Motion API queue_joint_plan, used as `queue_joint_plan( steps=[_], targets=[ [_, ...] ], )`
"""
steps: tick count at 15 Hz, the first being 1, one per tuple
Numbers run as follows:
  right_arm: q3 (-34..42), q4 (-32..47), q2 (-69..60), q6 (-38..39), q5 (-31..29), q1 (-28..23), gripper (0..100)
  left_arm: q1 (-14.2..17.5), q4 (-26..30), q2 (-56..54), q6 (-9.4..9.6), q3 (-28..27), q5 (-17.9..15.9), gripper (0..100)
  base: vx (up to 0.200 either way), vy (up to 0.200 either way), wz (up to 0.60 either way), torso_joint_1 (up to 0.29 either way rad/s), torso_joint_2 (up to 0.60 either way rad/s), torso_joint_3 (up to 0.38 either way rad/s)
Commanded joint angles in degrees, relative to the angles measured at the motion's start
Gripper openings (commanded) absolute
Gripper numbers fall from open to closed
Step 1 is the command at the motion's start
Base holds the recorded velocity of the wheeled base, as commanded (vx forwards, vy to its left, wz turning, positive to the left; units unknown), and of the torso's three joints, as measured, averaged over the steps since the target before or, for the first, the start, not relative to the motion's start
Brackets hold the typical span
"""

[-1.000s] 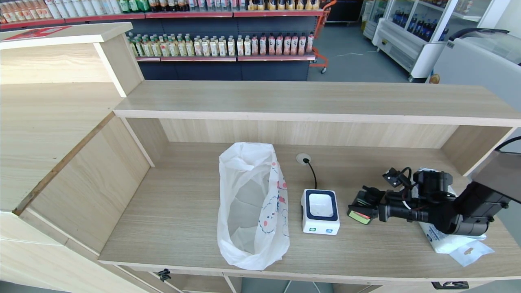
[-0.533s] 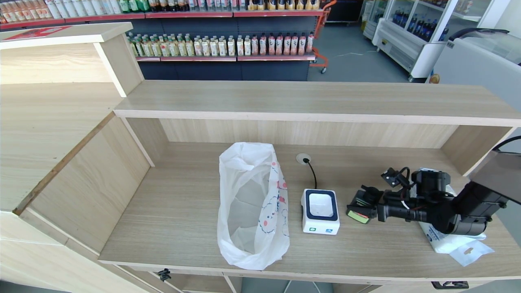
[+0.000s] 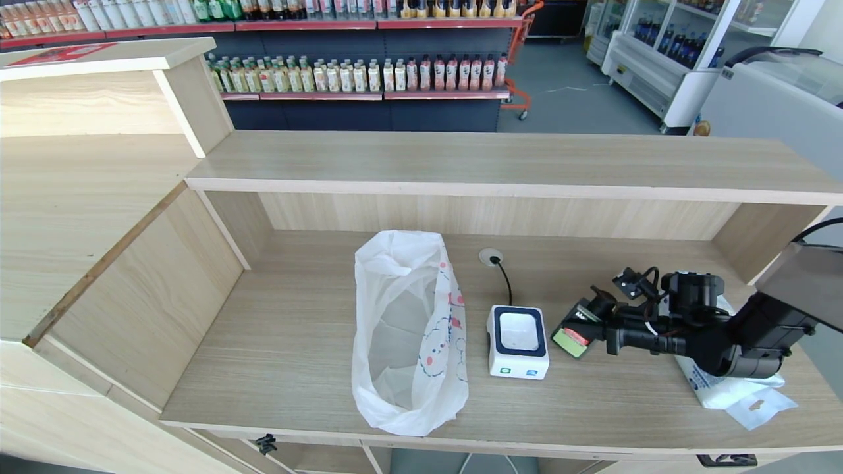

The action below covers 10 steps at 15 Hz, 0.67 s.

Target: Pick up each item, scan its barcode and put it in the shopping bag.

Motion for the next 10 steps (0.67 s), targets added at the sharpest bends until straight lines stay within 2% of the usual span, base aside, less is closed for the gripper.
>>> queue_joint_plan(
  steps=[1,5,8,10],
  targets=[
    [0.20,0.32,-0.28,-0.08,-0.16,-0.07,0,0.02,-0.01,-0.02,-0.02,0.01,0.03,100,0.000,0.000,0.00,0.000,0.00,0.000],
    [3.01,-0.03,-4.68,-0.26,0.37,-0.34,0,0.02,-0.01,-0.02,-0.02,0.01,-0.05,100,0.000,0.000,0.00,0.000,0.00,0.000],
    [10.57,-0.56,-17.86,-3.95,8.63,-0.86,0,0.02,-0.01,-0.02,-0.02,0.01,0.03,100,0.000,0.000,0.00,0.000,0.00,0.000],
    [11.72,-0.47,-27.00,-7.64,12.59,-0.69,0,0.02,-0.01,-0.02,-0.02,0.01,-0.05,100,0.000,0.000,0.00,0.000,0.00,0.000]
  ],
)
